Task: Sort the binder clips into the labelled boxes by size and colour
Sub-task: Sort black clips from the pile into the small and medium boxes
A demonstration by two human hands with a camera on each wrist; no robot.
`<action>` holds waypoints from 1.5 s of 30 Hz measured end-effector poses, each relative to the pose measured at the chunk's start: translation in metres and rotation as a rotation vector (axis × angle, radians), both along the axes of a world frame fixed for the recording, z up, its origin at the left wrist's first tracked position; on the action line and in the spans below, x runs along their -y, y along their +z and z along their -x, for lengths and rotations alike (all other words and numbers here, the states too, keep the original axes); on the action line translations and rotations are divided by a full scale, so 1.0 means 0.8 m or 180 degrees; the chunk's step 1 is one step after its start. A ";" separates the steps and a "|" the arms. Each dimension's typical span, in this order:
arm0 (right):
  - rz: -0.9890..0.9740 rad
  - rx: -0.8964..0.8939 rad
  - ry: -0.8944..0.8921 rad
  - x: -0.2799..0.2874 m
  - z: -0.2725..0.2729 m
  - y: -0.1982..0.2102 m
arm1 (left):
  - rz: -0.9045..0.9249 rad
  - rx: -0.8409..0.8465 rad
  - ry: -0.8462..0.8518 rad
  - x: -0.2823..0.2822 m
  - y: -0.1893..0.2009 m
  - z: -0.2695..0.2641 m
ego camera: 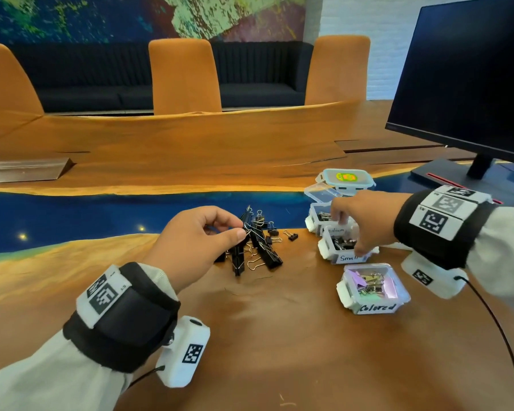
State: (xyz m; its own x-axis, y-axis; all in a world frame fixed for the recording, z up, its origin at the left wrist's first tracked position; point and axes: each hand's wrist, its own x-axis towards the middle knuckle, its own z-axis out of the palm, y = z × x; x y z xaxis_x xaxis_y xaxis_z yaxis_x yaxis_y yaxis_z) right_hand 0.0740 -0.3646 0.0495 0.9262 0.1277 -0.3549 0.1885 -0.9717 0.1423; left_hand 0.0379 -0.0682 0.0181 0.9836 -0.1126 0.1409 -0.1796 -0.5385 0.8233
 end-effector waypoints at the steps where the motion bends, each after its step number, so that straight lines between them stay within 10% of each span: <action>1: 0.0037 -0.0072 -0.0006 0.000 -0.002 -0.002 | -0.0003 -0.0020 0.0006 -0.001 -0.002 0.000; 21: -0.0043 -0.0186 0.1002 -0.172 -0.009 -0.014 | 0.0069 -0.0323 -0.0143 -0.019 -0.014 0.003; 39: -0.2673 -0.0059 0.0480 -0.106 0.021 0.115 | 0.0602 -0.0080 -0.0798 0.018 0.040 0.012; 45: -0.1670 0.0724 0.0904 -0.097 0.029 0.092 | 0.1145 -0.0158 -0.0433 0.013 0.034 0.011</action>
State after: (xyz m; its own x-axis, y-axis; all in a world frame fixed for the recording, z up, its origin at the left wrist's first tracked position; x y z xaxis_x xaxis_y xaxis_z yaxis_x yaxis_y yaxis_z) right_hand 0.0505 -0.2870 0.1228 0.8755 0.4826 0.0232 0.4700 -0.8396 -0.2723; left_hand 0.0290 -0.0783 0.0456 0.9697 -0.1945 0.1477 -0.1846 -0.1876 0.9647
